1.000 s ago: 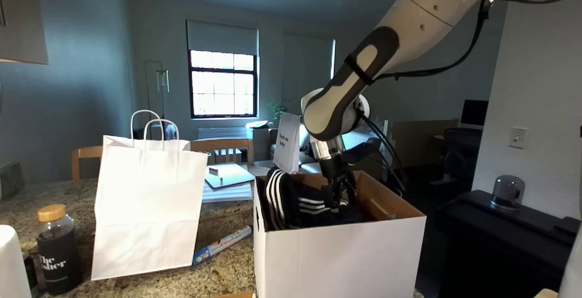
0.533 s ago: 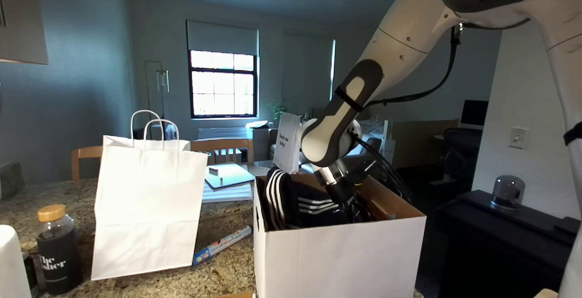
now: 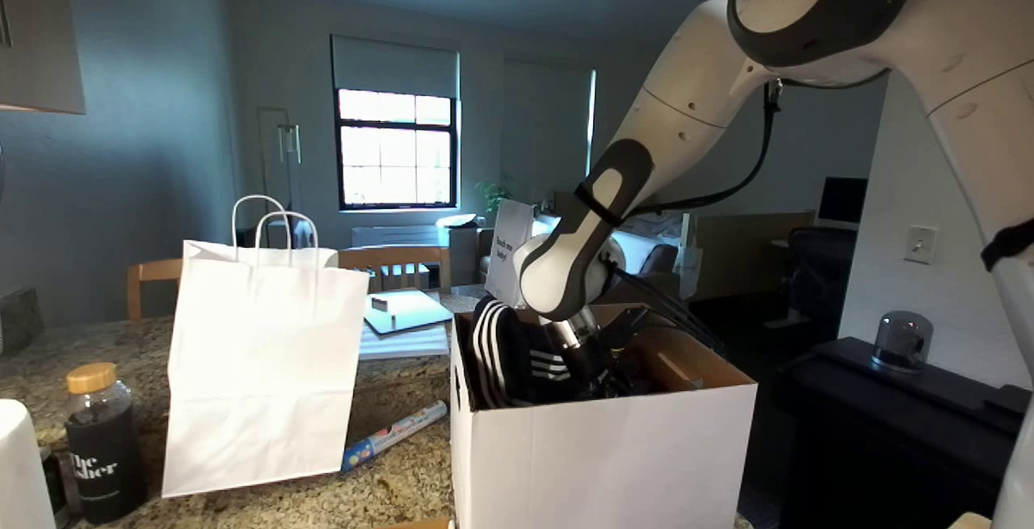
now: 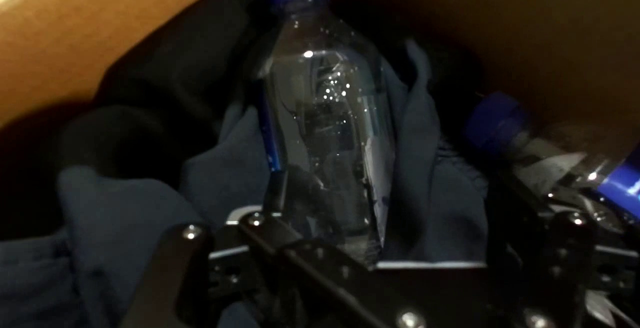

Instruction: Remove three bottles from the box

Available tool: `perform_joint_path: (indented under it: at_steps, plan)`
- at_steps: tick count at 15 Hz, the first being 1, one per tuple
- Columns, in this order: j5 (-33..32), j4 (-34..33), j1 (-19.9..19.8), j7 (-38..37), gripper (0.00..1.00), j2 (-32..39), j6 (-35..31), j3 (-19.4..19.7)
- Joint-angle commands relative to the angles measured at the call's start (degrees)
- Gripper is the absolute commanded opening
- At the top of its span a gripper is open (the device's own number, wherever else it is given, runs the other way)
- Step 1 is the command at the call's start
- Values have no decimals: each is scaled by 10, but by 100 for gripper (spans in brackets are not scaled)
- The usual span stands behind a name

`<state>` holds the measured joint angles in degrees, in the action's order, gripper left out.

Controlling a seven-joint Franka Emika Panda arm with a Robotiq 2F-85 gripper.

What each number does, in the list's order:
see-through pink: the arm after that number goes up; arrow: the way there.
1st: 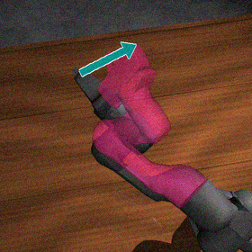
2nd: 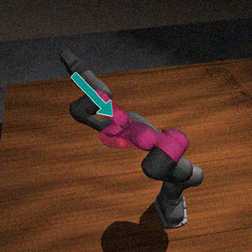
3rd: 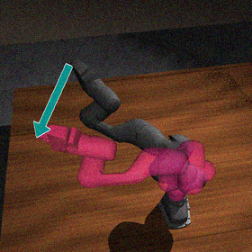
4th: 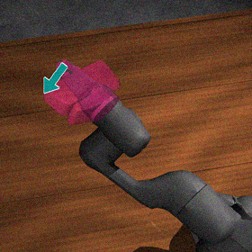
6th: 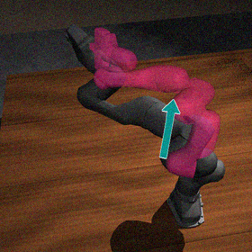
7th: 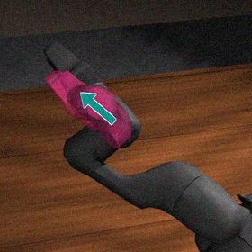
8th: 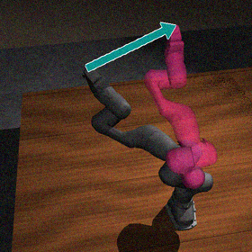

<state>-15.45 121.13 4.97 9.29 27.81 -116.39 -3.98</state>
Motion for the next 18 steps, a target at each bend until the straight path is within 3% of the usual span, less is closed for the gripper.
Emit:
perform_joint_path:
  at_steps: [1,14,18]
  plan:
    - [-18,-15,10,-1,100,21,-9,1]
    - [-68,-3,32,-42,100,0,-63,11]
    - [-55,-6,26,-38,100,-2,-62,6]
